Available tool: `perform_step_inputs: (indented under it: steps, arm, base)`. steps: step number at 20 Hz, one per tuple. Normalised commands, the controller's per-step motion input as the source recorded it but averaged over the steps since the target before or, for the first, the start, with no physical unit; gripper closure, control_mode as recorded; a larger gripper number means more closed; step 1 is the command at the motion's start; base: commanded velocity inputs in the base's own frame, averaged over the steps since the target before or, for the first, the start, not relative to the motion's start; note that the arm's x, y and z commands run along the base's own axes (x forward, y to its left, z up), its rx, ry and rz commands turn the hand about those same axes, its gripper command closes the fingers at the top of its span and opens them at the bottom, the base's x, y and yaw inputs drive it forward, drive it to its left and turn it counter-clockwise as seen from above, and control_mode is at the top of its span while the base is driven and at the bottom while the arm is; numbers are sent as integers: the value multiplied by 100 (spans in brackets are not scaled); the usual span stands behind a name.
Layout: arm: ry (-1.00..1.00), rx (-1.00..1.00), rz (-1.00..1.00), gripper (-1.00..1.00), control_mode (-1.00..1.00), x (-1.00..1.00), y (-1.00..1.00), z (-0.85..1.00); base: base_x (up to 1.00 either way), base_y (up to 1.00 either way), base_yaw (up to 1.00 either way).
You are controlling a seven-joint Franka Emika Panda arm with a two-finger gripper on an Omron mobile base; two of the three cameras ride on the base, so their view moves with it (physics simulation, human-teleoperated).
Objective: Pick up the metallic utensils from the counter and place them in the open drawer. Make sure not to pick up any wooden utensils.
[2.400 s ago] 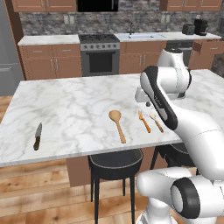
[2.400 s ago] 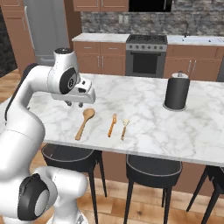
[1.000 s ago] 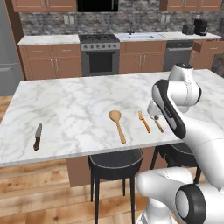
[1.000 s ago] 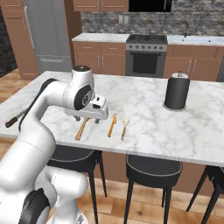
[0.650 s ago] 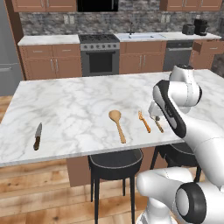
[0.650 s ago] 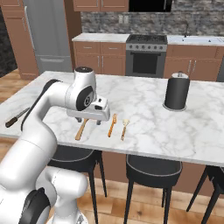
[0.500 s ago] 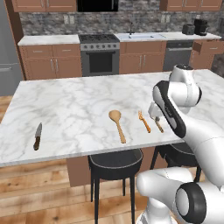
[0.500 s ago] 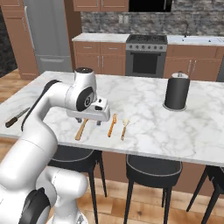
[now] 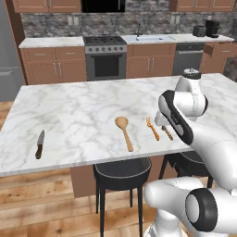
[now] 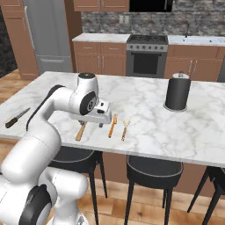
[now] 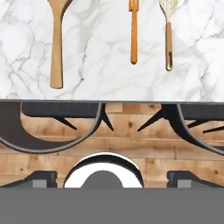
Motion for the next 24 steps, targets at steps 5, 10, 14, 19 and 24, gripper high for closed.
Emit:
perform_step_inputs:
  steps: [5,10,14,19,24]
  arm:
    - [0,0,0,-100,-100,38,-12,-5]
    - [0,0,1,-100,-100,27,-28,-8]
    - [0,0,2,-100,-100,28,-22,-15]
    - [0,0,1,-100,-100,30,-5,-21]
    - [0,0,0,-100,-100,32,0,-24]
  base:
    - [0,0,0]
    - [0,0,0]
    - [0,0,0]
    - [0,0,0]
    - [0,0,0]
